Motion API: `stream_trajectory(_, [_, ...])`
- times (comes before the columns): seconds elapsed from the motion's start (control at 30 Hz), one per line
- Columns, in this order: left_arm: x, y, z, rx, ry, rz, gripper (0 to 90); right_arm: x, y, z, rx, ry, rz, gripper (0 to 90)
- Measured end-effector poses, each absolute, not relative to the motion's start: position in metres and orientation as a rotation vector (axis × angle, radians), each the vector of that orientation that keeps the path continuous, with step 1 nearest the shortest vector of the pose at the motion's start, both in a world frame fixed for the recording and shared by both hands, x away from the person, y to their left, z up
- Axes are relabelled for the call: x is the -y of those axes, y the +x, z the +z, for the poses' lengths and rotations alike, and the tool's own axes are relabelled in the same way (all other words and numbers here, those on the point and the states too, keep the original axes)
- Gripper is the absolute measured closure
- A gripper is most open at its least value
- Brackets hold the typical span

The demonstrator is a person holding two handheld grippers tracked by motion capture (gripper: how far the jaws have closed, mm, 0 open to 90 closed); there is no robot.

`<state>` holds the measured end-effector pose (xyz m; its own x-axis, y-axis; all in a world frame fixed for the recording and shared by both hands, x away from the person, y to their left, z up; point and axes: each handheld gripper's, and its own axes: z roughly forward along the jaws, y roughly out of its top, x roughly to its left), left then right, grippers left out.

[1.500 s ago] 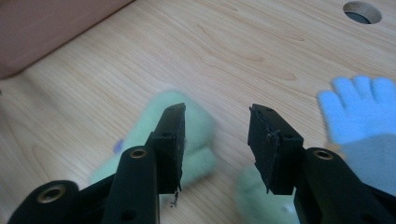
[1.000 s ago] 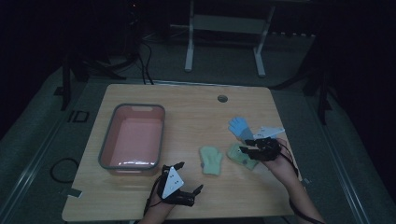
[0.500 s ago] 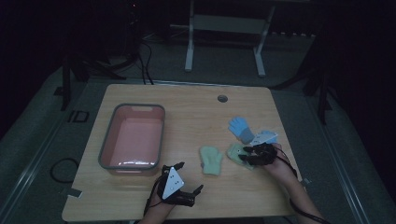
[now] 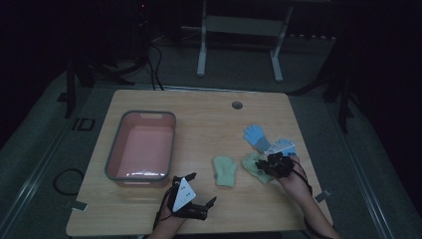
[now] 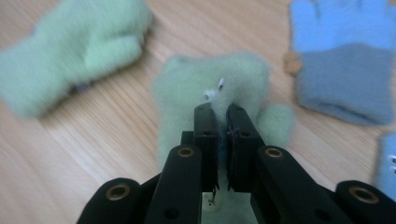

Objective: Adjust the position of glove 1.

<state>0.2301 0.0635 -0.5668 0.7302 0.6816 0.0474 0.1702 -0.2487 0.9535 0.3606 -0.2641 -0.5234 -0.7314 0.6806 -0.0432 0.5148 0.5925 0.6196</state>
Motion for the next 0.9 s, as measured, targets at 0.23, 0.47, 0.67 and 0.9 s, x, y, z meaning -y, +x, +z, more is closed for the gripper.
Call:
stream_trajectory(0.23, [-0.063,0.230,-0.567,-0.670,1.790,0.559,1.0,0.253,0.337,-0.490,-2.348,1.154,0.880,84.6])
stream_trajectory(0.47, [-0.063,0.230,-0.567,-0.668,1.791,0.558,1.0,0.240,0.316,-0.480,-2.161,1.296,0.842,84.6])
stream_trajectory(0.67, [-0.063,0.230,-0.567,-0.661,1.793,0.555,1.0,0.240,0.305,-0.484,-2.061,1.445,0.871,84.6])
stream_trajectory(0.9, [-0.064,0.230,-0.567,-0.667,1.788,0.546,1.0,0.228,0.302,-0.499,-2.010,1.484,0.815,84.5])
